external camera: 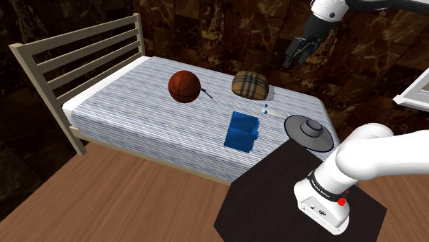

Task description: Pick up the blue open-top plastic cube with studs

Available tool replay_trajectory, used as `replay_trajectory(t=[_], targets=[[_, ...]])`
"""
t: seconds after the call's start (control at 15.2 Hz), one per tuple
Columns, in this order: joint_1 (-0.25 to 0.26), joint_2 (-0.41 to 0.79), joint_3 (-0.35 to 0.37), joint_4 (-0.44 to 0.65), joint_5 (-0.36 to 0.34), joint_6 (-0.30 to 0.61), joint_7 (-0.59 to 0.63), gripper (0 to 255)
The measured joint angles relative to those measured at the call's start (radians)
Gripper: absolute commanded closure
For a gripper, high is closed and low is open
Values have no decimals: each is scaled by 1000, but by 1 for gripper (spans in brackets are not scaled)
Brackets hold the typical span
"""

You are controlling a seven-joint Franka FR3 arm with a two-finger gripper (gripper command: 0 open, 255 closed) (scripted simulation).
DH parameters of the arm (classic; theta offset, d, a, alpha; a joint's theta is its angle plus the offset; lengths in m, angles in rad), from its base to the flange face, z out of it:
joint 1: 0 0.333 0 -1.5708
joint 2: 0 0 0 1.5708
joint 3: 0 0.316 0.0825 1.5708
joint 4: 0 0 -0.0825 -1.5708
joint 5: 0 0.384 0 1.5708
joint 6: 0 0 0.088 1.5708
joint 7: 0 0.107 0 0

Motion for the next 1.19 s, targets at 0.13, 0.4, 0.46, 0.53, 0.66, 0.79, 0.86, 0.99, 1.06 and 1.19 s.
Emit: replay_trajectory(t=[0.13,0.4,0.46,0.53,0.66,0.79,0.86,0.99,1.06,1.19], targets=[[0,6,-4,-9,-2,13,-5,0],[-7,49,-42,-84,-21,114,-49,0],[-8,60,-51,-105,-24,143,-60,0],[-9,74,-60,-122,-28,170,-70,0],[-13,109,-80,-153,-37,227,-94,0],[-16,147,-99,-184,-45,288,-117,0],[-18,174,-112,-194,-49,320,-131,0],[-21,230,-135,-211,-56,385,-158,0],[-22,259,-146,-217,-59,416,-171,0],[-22,336,-169,-225,-60,491,-198,0]])
